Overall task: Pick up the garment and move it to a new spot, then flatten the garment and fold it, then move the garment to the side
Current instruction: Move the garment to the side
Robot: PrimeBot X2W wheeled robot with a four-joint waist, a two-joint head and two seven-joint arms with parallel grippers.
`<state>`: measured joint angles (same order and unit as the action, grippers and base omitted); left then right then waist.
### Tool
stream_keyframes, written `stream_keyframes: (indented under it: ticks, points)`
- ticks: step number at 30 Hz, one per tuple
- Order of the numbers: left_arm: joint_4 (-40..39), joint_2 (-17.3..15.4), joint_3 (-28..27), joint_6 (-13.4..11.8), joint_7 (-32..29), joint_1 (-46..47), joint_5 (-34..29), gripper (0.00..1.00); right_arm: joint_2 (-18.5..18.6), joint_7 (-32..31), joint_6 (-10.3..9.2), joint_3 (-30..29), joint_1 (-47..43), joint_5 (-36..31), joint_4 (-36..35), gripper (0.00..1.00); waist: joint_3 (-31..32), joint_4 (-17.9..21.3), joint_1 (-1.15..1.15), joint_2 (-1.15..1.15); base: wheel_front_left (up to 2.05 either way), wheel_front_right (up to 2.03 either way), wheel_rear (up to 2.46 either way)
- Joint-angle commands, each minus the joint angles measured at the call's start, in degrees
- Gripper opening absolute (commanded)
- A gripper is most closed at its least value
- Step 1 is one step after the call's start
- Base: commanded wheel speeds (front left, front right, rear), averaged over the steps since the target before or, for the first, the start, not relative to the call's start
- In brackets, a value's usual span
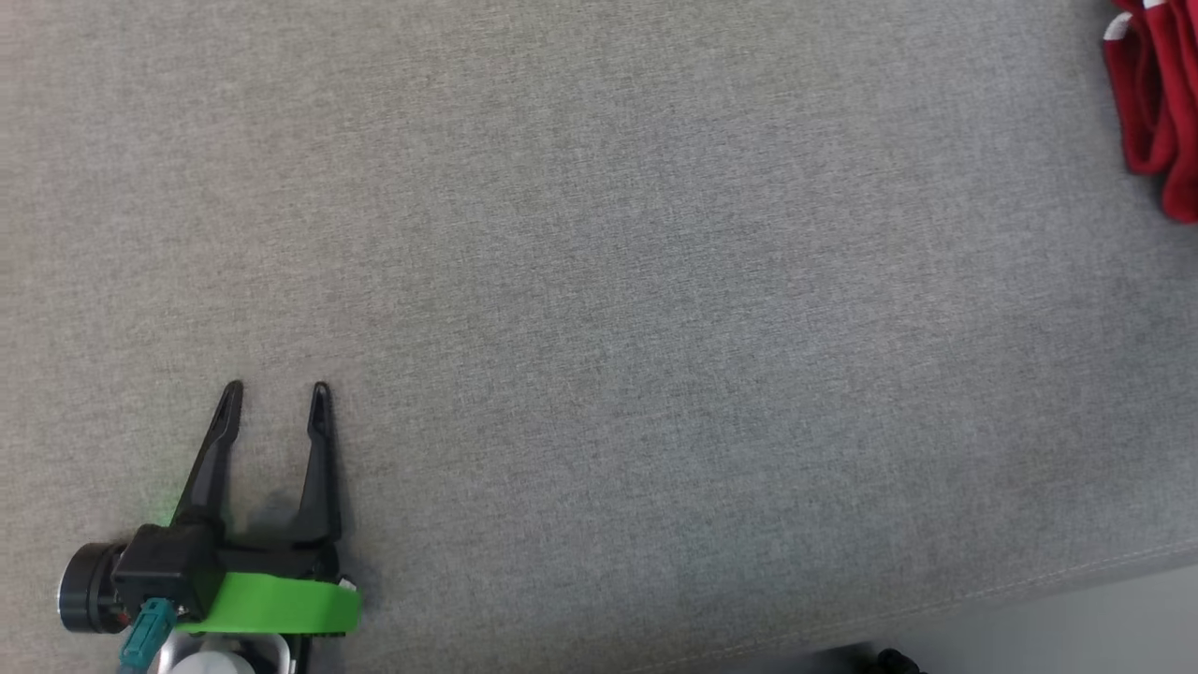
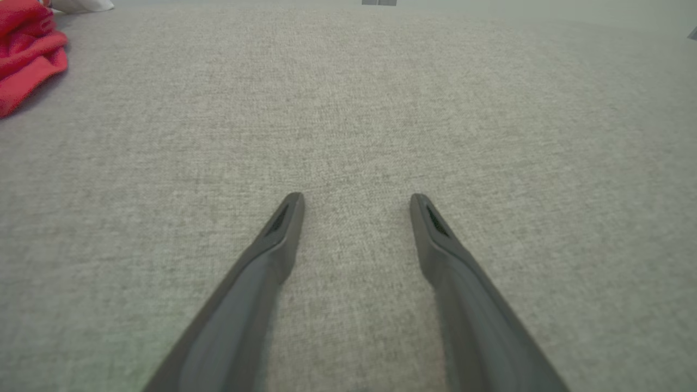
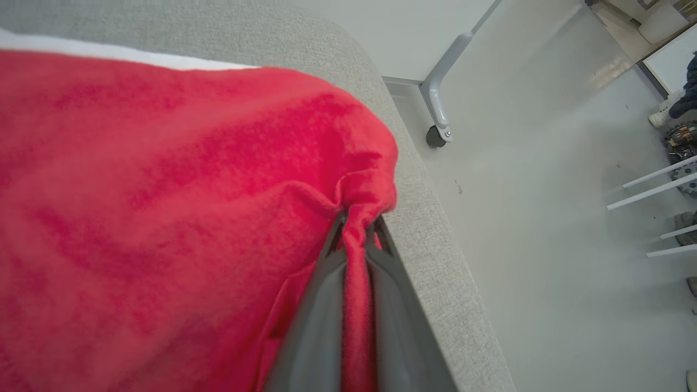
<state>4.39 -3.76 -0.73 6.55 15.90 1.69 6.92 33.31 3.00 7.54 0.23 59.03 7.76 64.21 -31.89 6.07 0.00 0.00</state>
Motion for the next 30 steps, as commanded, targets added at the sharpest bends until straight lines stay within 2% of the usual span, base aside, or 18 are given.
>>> stream_keyframes:
  ticks: [1, 4, 5, 6, 13, 16, 20, 24, 30]
  points:
    - [2.81, -0.79, -1.28, -0.39, -1.39, -3.32, -0.17, 1.00, 0.66, 0.72, -0.11, -0.76, 1.19, -0.90, 0.97, 0.00, -0.01, -0.54, 0.00, 0.00, 0.00, 0.00, 0.00]
    - [2.27, -0.56, -1.58, -0.22, -1.39, -3.48, -0.49, 1.00, 0.64, 1.55, -0.11, -1.86, 2.68, -3.10, 2.99, 0.00, 0.32, -0.23, 0.00, 0.00, 0.00, 0.00, 0.00]
    - [2.12, -0.46, -1.63, -0.18, -1.38, -3.32, -0.51, 1.00, 0.64, 2.10, -0.11, -2.35, 3.03, -3.79, 3.45, 0.09, 0.44, -0.07, 0.00, 0.00, 0.00, 0.00, 0.00]
    - [1.79, -0.24, -1.56, -0.08, -1.36, -2.90, -0.57, 1.00, 0.55, 3.16, -0.11, -2.97, 3.71, -5.79, 4.23, 1.00, 0.76, 0.26, 0.00, 0.00, 0.00, 0.00, 0.00]
    - [1.24, 0.40, -1.89, 0.02, -0.96, -2.28, 0.59, 1.00, 0.06, 9.31, -0.11, -6.55, 2.84, -11.12, 4.01, 1.00, 4.37, 0.96, 0.00, 0.00, 0.00, 0.00, 0.00]
    - [1.47, 0.58, -2.15, -0.23, -0.83, -2.67, 1.41, 1.00, -1.48, 11.12, -0.11, -8.40, 1.17, -11.94, 2.51, 1.00, 7.33, 1.03, 0.00, 0.00, 0.00, 0.00, 0.00]
    - [1.88, 0.78, -2.07, -0.72, -0.79, -3.60, 2.60, 1.00, -4.22, 12.20, -0.11, -9.95, -2.55, -11.91, -2.97, 1.00, 12.26, 0.72, 0.00, 0.00, 0.00, 0.00, 0.00]
    - [1.95, 0.81, -0.98, -2.05, -0.78, -5.22, 5.34, 1.00, -8.48, 12.15, -0.11, -9.41, -10.85, -9.74, -14.98, 1.00, 16.96, 0.25, 0.00, 0.00, 0.00, 0.00, 0.00]
    - [1.13, 0.80, 0.39, -4.46, -0.77, -7.31, 7.87, 1.00, -15.82, 12.19, -0.11, -7.22, -29.27, -7.47, -34.19, 1.00, 23.13, -0.56, 0.00, 0.00, 0.00, 0.00, 0.00]
